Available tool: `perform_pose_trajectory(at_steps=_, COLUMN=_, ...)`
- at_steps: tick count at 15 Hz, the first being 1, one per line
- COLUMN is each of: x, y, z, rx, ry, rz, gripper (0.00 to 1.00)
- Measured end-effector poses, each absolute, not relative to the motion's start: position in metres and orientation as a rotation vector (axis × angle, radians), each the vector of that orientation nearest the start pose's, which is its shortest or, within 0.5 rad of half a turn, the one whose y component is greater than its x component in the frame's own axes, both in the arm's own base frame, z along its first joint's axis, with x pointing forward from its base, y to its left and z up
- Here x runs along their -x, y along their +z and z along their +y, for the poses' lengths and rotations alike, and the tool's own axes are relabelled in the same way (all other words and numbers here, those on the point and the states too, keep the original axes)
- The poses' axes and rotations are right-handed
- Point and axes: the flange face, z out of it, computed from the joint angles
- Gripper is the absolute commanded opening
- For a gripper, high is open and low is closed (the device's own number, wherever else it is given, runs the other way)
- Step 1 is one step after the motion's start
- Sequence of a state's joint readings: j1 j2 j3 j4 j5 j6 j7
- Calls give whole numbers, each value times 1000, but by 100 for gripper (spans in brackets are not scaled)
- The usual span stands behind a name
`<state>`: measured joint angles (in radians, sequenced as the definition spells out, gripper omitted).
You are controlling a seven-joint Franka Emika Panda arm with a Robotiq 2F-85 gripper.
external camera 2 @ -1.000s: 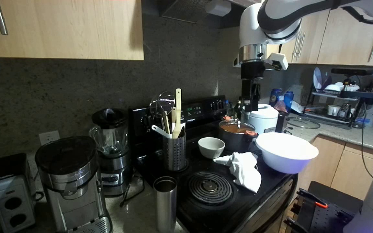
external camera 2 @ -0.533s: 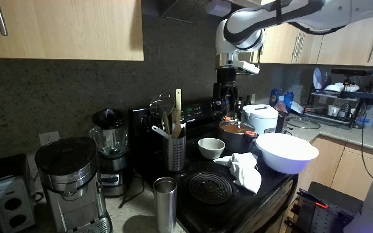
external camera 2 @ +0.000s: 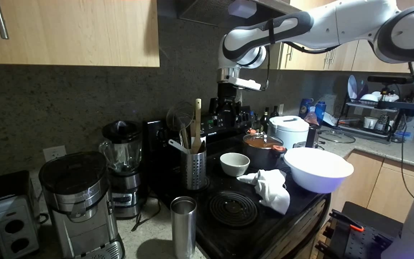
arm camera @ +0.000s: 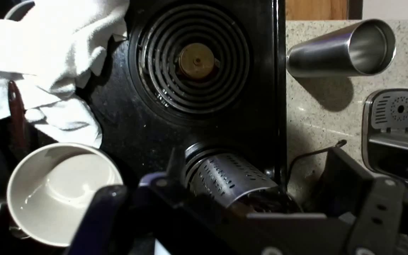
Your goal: Move the cutlery holder to the left side of the countertop
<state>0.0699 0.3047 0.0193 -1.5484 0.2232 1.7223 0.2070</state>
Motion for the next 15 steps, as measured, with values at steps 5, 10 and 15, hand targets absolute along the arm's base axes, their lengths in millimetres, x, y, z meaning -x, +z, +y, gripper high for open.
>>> perform_pose_trajectory(at_steps=5, x=-660, y=454, z=83, rx=2905, ry=116, rz=383, gripper=100)
perform_pose_trajectory(at_steps=10, x=-680, y=442, z=87, rx=2893, ry=-58, rz=534, gripper=100)
perform_pose_trajectory(at_steps=15, x=-684, y=419, z=82, rx=2939, ry=-135, rz=649, gripper=100)
